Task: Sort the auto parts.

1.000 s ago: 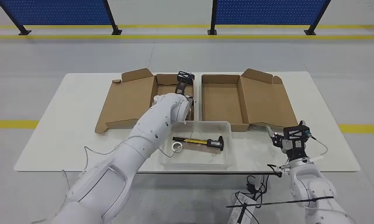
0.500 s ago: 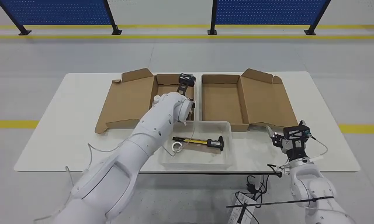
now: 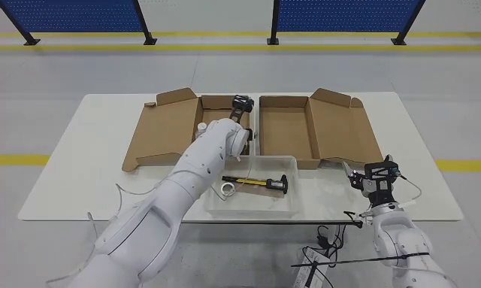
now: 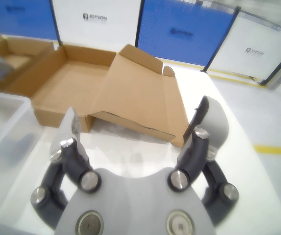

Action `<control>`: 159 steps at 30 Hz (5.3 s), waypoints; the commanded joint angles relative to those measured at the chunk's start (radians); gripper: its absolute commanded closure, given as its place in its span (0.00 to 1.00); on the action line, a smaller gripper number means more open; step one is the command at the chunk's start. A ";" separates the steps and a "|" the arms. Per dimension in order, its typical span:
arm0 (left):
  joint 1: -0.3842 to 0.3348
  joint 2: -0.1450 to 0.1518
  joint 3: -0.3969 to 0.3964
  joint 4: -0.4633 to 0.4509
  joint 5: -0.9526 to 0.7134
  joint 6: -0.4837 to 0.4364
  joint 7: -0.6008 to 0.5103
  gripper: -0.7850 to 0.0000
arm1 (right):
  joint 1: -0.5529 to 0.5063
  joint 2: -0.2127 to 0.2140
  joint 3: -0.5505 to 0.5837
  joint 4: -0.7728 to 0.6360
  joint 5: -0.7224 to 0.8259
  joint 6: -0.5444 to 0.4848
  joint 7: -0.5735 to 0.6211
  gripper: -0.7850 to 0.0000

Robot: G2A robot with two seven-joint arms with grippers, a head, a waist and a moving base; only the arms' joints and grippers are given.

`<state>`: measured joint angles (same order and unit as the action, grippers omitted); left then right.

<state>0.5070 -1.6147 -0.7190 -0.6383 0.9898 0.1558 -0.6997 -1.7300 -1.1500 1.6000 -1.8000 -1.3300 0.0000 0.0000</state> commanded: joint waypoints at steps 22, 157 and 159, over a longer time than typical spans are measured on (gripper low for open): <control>0.148 0.077 -0.045 -0.366 0.422 0.022 0.149 0.00 | 0.000 0.000 0.000 0.000 0.000 0.000 0.000 0.00; 1.191 0.254 -0.855 -1.544 0.714 -0.187 0.004 0.00 | 0.380 -0.146 -0.723 -0.062 -0.005 0.347 0.775 0.00; 1.191 0.254 -0.855 -1.544 0.714 -0.187 0.004 0.00 | 0.382 -0.147 -0.723 -0.059 -0.013 0.351 0.774 0.00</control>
<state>1.6975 -1.3602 -1.5744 -2.1824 1.7041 -0.0309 -0.6957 -1.3483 -1.2970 0.8765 -1.8589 -1.3456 0.3507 0.7744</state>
